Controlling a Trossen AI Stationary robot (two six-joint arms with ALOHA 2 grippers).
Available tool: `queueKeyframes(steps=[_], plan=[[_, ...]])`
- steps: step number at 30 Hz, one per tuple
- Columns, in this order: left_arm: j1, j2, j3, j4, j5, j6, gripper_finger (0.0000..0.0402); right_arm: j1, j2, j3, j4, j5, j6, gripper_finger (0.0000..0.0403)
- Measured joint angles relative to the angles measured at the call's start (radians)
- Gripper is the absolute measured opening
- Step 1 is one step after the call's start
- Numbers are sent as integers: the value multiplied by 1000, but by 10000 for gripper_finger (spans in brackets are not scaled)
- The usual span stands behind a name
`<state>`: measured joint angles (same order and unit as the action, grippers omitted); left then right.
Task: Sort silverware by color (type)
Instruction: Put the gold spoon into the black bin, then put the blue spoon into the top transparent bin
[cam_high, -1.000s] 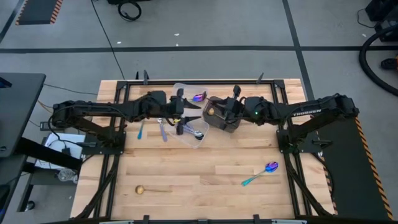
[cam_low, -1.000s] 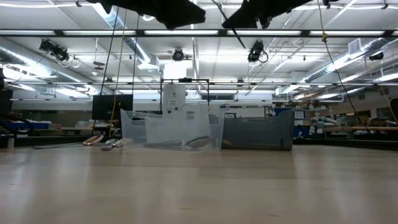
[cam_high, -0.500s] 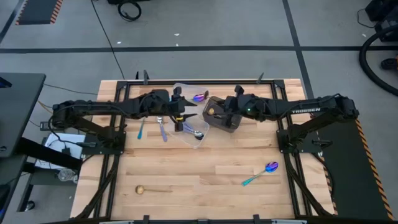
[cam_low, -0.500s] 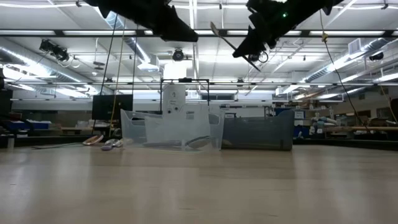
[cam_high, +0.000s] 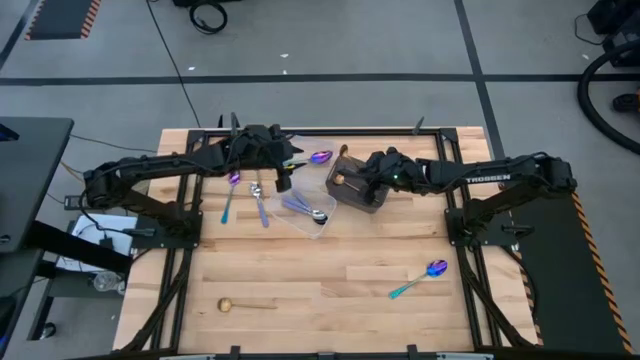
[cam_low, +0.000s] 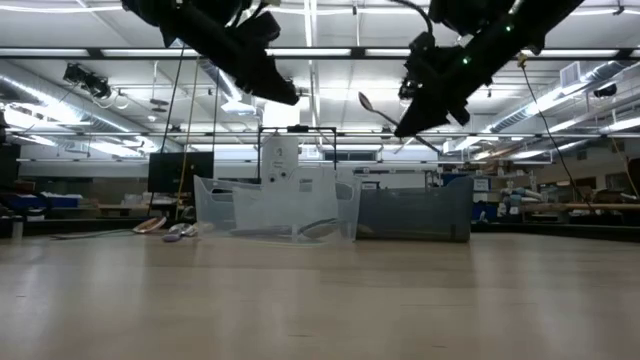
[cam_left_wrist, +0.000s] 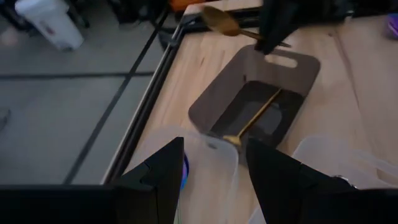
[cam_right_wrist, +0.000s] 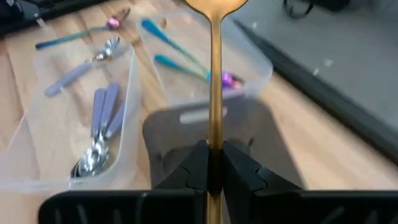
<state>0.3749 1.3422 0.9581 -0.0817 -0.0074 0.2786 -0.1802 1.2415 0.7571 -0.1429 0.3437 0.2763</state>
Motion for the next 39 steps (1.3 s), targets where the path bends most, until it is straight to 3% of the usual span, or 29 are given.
queueKeyframes(steps=[12, 25, 39], plan=[[19, 0, 0, -30, 1, -65, 181, -31, 27, -118, 53, -26, 110, 36], [20, 0, 0, -28, 2, -65, 181, -69, 234, -118, 110, -105, 175, 36], [20, 0, 0, -28, 1, -59, 181, -111, 282, -115, 133, -173, 187, 66]])
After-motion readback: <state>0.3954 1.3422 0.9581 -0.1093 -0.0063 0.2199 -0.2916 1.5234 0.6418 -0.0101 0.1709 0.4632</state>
